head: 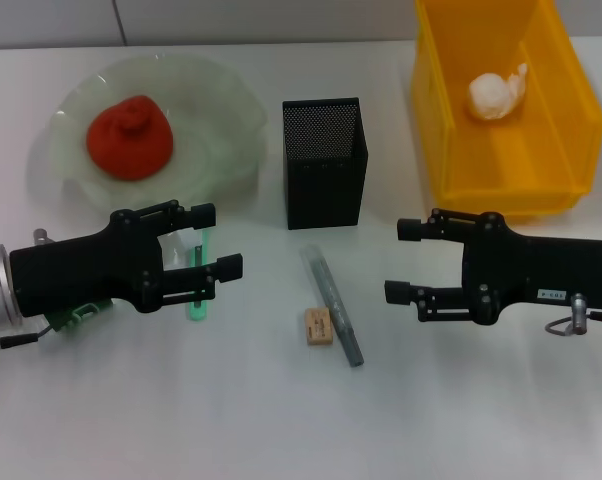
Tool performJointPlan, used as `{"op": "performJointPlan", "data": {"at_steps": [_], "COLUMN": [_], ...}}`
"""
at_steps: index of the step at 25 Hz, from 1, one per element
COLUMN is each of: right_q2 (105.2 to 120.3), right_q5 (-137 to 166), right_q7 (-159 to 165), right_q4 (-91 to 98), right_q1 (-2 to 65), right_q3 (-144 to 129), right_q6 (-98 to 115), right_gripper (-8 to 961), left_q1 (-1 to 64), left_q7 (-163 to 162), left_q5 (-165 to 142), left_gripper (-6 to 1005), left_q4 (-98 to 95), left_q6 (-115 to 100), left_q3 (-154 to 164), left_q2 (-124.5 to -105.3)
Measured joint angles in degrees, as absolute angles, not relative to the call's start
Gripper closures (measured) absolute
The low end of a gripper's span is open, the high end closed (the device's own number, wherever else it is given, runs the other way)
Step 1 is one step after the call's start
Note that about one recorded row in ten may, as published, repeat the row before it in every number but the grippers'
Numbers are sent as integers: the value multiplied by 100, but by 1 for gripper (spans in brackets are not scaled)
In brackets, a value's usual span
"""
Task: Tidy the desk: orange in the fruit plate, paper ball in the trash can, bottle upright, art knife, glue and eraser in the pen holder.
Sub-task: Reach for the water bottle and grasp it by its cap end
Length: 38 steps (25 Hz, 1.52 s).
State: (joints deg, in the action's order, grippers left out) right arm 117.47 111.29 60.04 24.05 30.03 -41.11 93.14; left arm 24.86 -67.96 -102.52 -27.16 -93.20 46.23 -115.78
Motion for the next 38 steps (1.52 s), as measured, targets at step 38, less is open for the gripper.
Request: {"op": "performJointPlan", "data": {"at_steps": [38], "right_q2": [11883], "right_q5": [11328], "right_q7": [5688], "right_q4": [2507], "right_q1": [3005], "right_q3": [-4050], "right_q6": [9141], "right_gripper": [163], "left_q1": [3838], "left_q7": [-11710], "left_q5": [-14475], "left_gripper": [190], "left_q4": [-7221], "left_q6": [-10550], "left_q3": [4702], "left_q2": [-11507]}}
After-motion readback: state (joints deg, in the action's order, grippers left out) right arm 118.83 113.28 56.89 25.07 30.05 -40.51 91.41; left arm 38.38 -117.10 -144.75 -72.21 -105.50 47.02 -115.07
